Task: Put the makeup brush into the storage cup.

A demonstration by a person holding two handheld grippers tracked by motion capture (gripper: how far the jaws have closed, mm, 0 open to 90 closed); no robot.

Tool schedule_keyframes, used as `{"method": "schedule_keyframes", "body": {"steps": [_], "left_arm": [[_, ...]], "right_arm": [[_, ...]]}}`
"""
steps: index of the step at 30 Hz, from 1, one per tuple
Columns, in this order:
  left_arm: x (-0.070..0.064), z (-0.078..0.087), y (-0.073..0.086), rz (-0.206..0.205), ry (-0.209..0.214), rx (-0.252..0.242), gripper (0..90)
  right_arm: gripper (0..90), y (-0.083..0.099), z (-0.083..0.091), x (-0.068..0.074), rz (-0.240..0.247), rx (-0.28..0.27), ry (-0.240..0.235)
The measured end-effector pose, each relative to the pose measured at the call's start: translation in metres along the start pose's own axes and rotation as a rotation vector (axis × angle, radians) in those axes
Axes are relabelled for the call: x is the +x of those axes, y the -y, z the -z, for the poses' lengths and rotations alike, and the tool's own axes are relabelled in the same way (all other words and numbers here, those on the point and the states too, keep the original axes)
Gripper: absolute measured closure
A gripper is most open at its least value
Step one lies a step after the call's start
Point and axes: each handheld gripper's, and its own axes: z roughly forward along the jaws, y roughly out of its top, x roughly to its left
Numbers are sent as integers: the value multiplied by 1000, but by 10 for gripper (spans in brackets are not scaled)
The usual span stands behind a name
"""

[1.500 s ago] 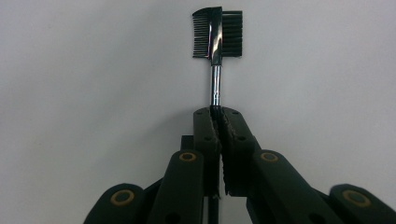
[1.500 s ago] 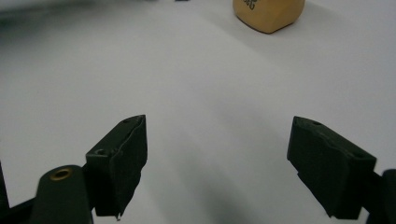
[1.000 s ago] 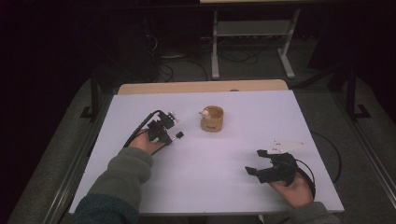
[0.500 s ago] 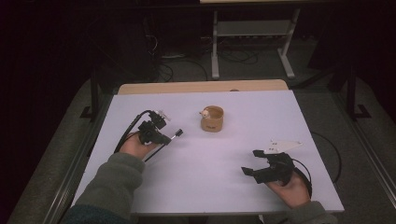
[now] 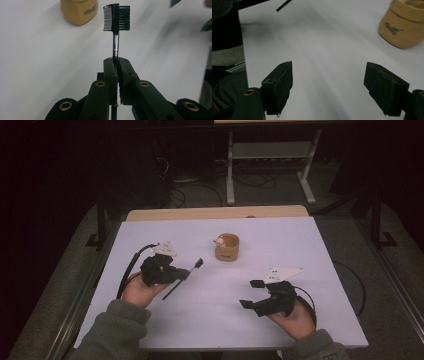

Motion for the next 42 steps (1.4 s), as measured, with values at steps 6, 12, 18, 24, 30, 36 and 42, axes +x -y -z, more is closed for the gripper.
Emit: {"method": "schedule_keyframes", "body": {"steps": [6, 12, 18, 24, 30, 36, 42], "left_arm": [[-19, 0, 1, -10, 53, -106, 859], [-33, -8, 0, -7, 88, -190, 859], [-47, -21, -4, -17, 93, -232, 859], [-58, -27, -9, -16, 90, -282, 859], [-67, -32, -11, -20, 89, -308, 859], [-69, -29, -9, -29, 65, -327, 860], [-69, -30, -7, -38, 68, -304, 820]], "right_arm": [[288, -13, -19, 13, 29, -18, -81], [394, -23, -42, 24, 27, -46, -184], [506, -26, -62, 29, -13, -46, -241], [596, -26, -67, 26, -67, -91, -262], [786, -25, -66, 24, -88, -119, -282], [845, -22, -64, 18, -143, -106, -267], [848, -23, -64, 20, -110, -64, -245]]}}
